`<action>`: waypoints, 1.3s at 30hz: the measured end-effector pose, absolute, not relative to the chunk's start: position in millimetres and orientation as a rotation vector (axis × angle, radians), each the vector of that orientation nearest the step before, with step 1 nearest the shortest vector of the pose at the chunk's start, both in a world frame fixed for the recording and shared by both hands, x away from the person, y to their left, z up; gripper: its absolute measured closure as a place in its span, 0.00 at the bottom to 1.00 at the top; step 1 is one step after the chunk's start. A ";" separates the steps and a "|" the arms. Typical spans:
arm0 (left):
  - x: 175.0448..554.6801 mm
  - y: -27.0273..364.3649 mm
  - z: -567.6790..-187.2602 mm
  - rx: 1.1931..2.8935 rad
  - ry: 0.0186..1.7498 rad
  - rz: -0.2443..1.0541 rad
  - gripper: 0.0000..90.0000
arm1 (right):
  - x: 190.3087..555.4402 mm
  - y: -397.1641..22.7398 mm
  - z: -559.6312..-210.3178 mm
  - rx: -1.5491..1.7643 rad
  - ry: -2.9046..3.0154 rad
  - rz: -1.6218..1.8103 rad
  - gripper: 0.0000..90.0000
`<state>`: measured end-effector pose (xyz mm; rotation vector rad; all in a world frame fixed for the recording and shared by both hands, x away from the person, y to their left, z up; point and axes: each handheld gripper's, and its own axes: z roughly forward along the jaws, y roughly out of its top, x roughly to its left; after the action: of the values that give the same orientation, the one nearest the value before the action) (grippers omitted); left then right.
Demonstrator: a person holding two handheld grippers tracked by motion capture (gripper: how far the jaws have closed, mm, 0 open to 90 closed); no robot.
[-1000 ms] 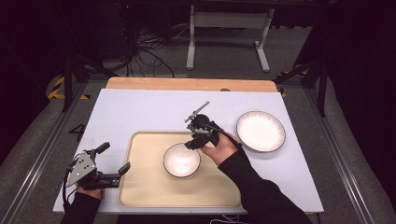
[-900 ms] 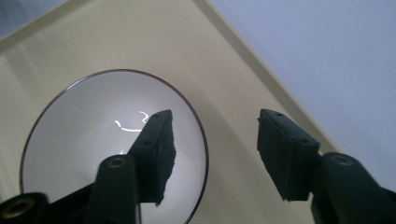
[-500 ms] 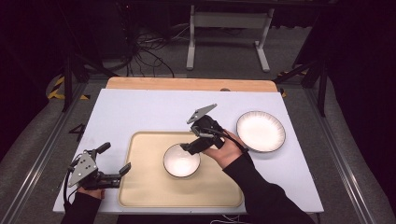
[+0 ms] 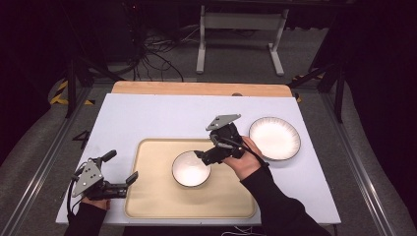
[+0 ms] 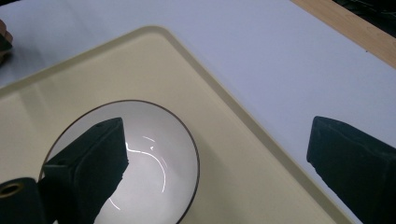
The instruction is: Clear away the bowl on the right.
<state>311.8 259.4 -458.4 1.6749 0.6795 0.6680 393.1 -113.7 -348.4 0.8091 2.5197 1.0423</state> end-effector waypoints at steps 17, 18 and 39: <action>311.8 258.8 -458.4 1.679 0.680 0.671 0.00 | 381.5 -152.6 -352.9 0.710 2.424 1.207 0.03; 311.8 258.8 -458.4 1.679 0.680 0.671 0.00 | 381.5 -152.6 -352.9 0.710 2.424 1.207 0.03; 312.0 259.5 -458.3 1.674 0.684 0.669 0.00 | 356.0 -216.4 -357.6 0.586 2.138 1.517 0.01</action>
<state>312.0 259.5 -458.3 1.6741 0.6842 0.6695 356.0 -216.4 -357.6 0.5861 2.1379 1.5173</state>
